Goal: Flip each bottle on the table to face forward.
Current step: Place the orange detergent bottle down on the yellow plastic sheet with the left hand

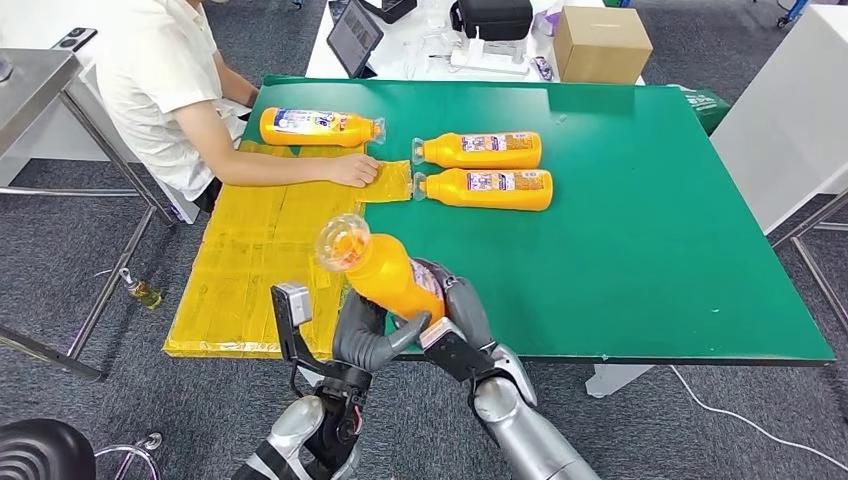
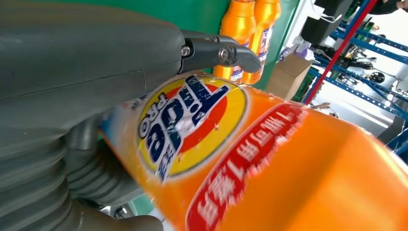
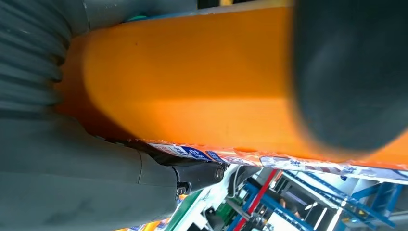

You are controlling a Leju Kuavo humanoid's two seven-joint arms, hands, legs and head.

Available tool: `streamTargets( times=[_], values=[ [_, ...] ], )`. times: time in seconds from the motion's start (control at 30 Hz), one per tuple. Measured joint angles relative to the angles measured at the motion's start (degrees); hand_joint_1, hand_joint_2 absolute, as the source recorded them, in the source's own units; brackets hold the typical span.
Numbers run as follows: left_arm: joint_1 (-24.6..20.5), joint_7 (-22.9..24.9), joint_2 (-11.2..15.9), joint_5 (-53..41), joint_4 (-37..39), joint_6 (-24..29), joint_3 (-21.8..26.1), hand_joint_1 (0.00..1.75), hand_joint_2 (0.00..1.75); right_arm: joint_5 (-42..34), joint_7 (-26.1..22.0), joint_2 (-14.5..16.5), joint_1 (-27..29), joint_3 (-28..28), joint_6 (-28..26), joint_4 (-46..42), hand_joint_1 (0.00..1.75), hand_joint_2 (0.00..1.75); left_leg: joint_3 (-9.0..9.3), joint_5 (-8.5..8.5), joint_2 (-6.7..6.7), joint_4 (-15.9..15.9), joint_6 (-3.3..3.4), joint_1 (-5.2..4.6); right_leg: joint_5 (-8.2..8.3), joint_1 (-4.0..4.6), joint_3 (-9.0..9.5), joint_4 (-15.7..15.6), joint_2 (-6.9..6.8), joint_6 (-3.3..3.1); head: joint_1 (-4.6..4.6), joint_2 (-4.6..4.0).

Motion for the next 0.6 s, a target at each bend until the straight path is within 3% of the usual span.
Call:
streamTargets(
  times=[0.17, 0.4, 0.43, 0.47, 0.53, 0.6],
  values=[
    [-0.2, -1.9, 0.0, -1.0, 0.1, 0.2, -0.1, 0.0, 1.75, 0.5, 0.7, 0.1, 0.0, 2.8, 0.4, -0.2, 1.72, 1.75, -0.02, 0.0, -0.01, 0.0, 0.0, -0.01, 0.0, -0.01, 0.0, 0.0, 0.0, 0.0, 0.01, 0.0],
    [-0.2, -3.0, 0.3, -2.3, 0.1, 0.5, 0.2, 0.03, 1.75, 3.4, 0.1, -0.8, -0.7, 5.5, 0.7, 0.5, 1.74, 1.75, -0.02, 0.0, 0.0, 0.0, 0.0, -0.01, 0.0, -0.01, 0.0, 0.0, 0.0, 0.0, -0.01, 0.0],
    [-0.2, -3.0, 0.3, -2.3, 0.1, 0.4, 0.3, 0.43, 1.75, 3.9, 0.1, -1.0, -1.0, 5.8, 0.7, 0.5, 1.71, 1.75, -0.02, 0.0, 0.0, 0.0, 0.0, -0.01, 0.0, -0.01, -0.01, 0.0, 0.0, 0.0, -0.01, 0.0],
    [-0.2, -3.0, 0.4, -2.2, 0.1, 0.2, 0.3, 0.86, 1.75, 4.3, 0.1, -1.1, -1.2, 6.2, 0.7, 0.6, 1.6, 1.75, -0.01, 0.0, 0.0, 0.0, 0.0, -0.01, 0.0, -0.01, -0.01, 0.0, 0.0, 0.0, -0.01, 0.0],
    [-0.2, -3.3, 0.5, -2.1, 0.1, -0.4, 0.5, 1.71, 1.75, 4.9, 0.4, -1.4, -1.6, 6.8, 0.7, 0.6, 0.78, 1.75, -0.01, 0.0, 0.0, 0.0, 0.0, -0.01, 0.0, -0.01, -0.01, 0.0, 0.0, 0.0, 0.0, 0.0],
    [-0.1, -4.0, 0.6, -2.6, 0.1, -1.2, 0.8, 1.75, 1.75, 5.2, 0.6, -1.7, -1.9, 7.3, 0.9, 0.6, 0.05, 1.75, -0.02, 0.0, 0.01, 0.0, 0.0, -0.01, 0.0, -0.01, -0.01, 0.0, 0.0, 0.0, 0.01, 0.0]
  ],
)
